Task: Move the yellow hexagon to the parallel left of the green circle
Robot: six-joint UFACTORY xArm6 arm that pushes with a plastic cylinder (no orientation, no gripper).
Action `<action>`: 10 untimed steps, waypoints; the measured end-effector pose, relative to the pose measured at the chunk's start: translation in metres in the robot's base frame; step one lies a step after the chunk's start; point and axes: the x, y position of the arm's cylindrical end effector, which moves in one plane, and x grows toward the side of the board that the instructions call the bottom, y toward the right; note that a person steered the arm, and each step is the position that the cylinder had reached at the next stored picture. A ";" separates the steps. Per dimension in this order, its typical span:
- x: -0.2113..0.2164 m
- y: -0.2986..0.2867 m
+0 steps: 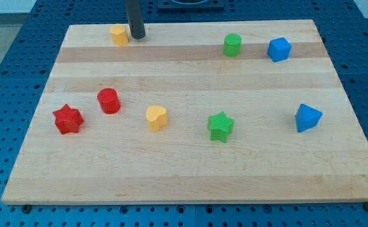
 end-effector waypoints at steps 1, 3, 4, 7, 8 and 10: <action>-0.009 -0.011; -0.001 -0.084; -0.001 -0.090; -0.006 -0.023; 0.000 -0.041; 0.024 -0.079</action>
